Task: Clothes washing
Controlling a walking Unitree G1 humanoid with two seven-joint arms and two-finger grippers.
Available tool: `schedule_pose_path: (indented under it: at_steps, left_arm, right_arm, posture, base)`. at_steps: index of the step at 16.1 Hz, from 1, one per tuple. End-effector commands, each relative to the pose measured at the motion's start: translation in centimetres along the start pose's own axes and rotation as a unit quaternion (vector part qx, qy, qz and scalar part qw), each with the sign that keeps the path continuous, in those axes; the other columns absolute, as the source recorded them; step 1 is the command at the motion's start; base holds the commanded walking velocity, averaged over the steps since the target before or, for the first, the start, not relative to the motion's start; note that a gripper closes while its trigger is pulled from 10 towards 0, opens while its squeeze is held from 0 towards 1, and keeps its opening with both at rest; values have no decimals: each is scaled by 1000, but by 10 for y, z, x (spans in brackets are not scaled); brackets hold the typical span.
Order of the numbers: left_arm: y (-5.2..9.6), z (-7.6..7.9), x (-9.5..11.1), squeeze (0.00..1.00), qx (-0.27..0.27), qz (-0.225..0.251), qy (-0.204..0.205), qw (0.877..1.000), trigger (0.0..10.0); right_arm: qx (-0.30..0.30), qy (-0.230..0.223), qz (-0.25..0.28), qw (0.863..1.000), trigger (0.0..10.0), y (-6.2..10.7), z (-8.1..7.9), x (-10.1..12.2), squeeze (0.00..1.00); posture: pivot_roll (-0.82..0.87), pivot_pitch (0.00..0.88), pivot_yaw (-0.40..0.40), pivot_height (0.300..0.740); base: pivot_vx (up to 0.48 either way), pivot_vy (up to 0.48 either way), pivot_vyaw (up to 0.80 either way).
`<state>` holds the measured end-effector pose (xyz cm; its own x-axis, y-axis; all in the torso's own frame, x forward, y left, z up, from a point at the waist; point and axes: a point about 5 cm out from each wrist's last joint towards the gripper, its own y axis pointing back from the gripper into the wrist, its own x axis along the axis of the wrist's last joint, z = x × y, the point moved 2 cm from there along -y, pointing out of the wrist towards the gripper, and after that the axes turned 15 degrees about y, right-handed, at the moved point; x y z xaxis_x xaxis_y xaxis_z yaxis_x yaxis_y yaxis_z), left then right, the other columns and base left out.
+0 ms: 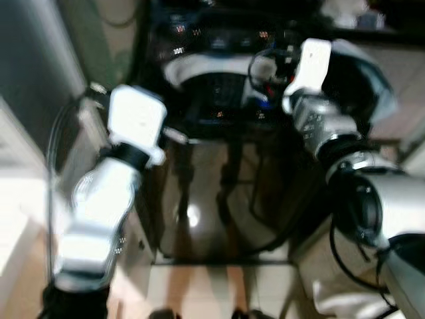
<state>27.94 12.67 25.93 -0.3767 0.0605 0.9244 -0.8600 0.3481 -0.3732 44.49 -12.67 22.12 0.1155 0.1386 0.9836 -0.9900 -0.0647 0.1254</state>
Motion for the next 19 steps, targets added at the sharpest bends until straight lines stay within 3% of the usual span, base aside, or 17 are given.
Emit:
schedule_pose_path:
  at_steps: [1,5,7,10,12,16,18,19]
  left_arm:
    - [2,2,5,0,-3,0,-2,1000,10000]
    - [2,2,3,0,7,-10,11,1000,10000]
    - [1,1,3,0,7,-15,14,1000,10000]
    - [-1,2,1,0,2,-21,17,1000,10000]
    - [-3,0,-1,0,2,-23,18,1000,10000]
    - [-8,-1,-3,0,5,-24,21,999,10000]
    - [-10,-1,-6,0,5,-25,22,999,10000]
    - [-13,-2,-9,0,10,-26,16,999,10000]
  right_arm:
    - [-4,-13,-15,1000,10000,0,-2,-1,1000]
    - [-4,-18,-24,1000,10000,0,-7,-3,1000]
    - [-10,4,-13,1000,10000,-1,-5,2,1000]
    - [-53,17,-9,998,10000,0,11,6,1000]
    - [-80,-56,-15,995,10000,1,23,4,1000]
    - [-81,-111,-14,990,10000,1,25,5,1000]
    - [-82,-83,2,993,10000,1,27,12,1000]
    - [-87,-13,28,996,10000,1,28,22,1000]
  posture:
    - [275,0,-34,740]
    - [276,0,-48,740]
    - [265,0,-53,740]
    - [237,0,-47,740]
    - [228,0,-43,740]
    - [205,0,-44,740]
    - [188,0,-42,740]
    - [160,0,-42,740]
  base:
    - [0,0,0]
    - [0,0,0]
    - [0,0,0]
    - [0,0,0]
    - [0,0,0]
    - [0,0,0]
    - [0,0,0]
    - [0,0,0]
